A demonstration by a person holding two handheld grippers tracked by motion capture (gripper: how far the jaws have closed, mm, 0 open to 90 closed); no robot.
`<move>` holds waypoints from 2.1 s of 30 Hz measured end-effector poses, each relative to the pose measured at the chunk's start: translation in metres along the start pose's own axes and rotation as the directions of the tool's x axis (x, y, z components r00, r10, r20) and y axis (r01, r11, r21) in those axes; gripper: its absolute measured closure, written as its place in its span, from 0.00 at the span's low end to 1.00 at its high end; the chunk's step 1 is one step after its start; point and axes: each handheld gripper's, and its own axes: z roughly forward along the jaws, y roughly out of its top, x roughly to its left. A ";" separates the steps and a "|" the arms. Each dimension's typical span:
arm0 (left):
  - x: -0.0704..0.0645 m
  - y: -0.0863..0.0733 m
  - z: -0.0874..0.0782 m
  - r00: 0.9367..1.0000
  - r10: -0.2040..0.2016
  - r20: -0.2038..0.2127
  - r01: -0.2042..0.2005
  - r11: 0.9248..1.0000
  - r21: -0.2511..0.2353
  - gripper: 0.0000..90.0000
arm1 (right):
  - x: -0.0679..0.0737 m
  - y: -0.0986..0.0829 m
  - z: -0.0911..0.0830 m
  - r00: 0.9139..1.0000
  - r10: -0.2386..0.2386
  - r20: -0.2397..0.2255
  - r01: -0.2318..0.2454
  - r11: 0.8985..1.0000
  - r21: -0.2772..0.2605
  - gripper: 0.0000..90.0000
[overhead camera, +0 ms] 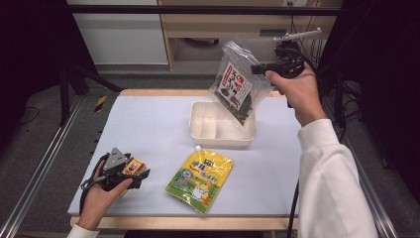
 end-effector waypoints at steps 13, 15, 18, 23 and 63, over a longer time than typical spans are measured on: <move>0.002 -0.001 0.002 1.000 -0.020 0.007 0.020 1.000 0.002 0.08 | -0.010 -0.018 0.006 0.999 0.046 -0.001 -0.046 0.999 0.011 0.98; 0.002 -0.001 0.002 1.000 -0.019 0.005 0.019 1.000 0.002 0.08 | -0.011 -0.020 0.004 0.999 0.054 -0.002 -0.053 0.999 0.010 0.98; 0.002 -0.001 0.002 1.000 -0.026 0.006 0.026 1.000 0.002 0.08 | -0.014 -0.023 0.002 0.998 0.055 0.003 -0.055 0.998 0.019 0.98; 0.002 -0.001 0.002 1.000 -0.023 0.011 0.023 1.000 0.005 0.08 | -0.017 -0.026 0.005 0.998 0.065 0.007 -0.065 0.997 0.045 0.98; 0.001 0.000 0.003 1.000 -0.009 0.019 0.009 1.000 0.008 0.08 | -0.037 -0.067 0.029 0.993 0.114 0.041 -0.118 0.985 0.123 0.97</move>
